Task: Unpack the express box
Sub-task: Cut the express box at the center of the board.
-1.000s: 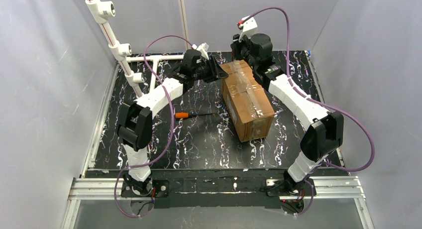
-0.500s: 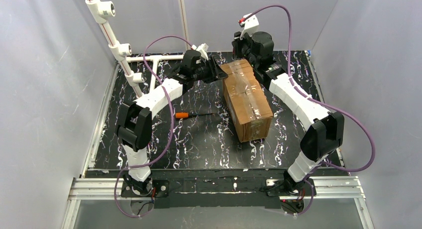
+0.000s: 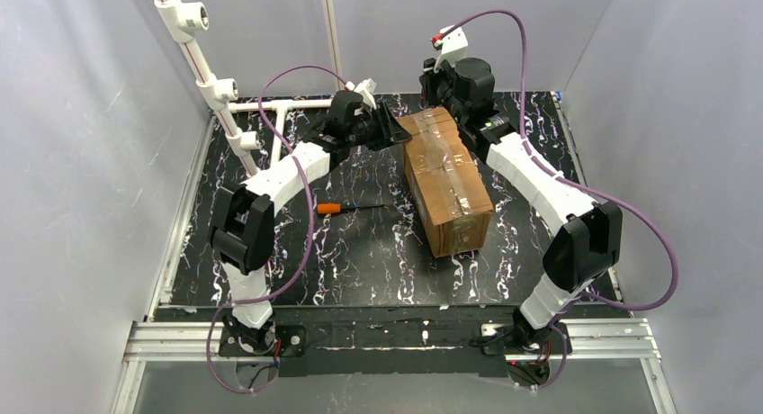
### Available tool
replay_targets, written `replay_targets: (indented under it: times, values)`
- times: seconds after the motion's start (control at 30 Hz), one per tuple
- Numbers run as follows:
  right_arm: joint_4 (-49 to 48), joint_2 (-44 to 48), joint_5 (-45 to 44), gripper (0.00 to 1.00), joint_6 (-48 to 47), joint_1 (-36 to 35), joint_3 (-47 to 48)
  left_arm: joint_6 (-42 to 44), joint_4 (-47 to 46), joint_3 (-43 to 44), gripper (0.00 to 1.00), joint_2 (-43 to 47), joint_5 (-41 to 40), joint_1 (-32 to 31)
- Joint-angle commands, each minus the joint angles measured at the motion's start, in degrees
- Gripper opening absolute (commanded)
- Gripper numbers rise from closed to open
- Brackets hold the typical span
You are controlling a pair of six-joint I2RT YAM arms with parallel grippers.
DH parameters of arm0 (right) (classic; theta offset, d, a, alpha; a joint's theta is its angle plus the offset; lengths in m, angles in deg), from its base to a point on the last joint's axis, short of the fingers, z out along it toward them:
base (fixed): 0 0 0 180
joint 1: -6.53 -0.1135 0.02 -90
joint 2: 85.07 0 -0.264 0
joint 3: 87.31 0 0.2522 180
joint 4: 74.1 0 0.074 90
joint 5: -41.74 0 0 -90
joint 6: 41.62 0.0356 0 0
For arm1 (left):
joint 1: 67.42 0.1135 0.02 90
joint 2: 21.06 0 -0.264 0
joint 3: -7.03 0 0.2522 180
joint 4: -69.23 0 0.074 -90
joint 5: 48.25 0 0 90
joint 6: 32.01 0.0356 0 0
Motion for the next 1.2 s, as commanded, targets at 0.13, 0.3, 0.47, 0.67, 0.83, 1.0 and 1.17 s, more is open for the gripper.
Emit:
replay_targets:
  times: [0.13,0.3,0.47,0.67,0.83,1.0,1.17]
  values:
    - [-2.02,-0.05,0.51,0.01,0.68,0.09,0.12,2.04,7.97,-2.96,0.34,-0.72,-0.75,-0.63]
    - [-1.63,-0.16,0.38,0.01,0.81,-0.46,0.01,2.01,7.73,-2.88,0.34,-0.71,-0.65,-0.63]
    - [-1.22,0.1,-0.01,0.01,0.72,-0.57,-0.36,1.94,7.79,-2.91,0.34,-0.71,-0.67,-0.65]
    - [-1.07,1.11,-0.43,0.01,0.81,-0.83,-2.06,1.77,7.71,-2.8,0.34,-0.8,-0.68,-0.63]
    - [-0.19,2.21,-0.82,0.01,1.25,-0.98,-2.91,1.78,7.76,-2.64,0.34,-0.8,-0.59,-0.63]
    - [1.3,4.18,-2.49,0.01,2.01,-2.11,-4.32,1.77,8.25,-1.7,0.35,-0.88,-0.13,-0.65]
    - [4.5,5.14,-7.69,0.01,4.28,-3.47,-4.56,1.36,9.26,0.38,0.4,-0.8,1.39,-0.63]
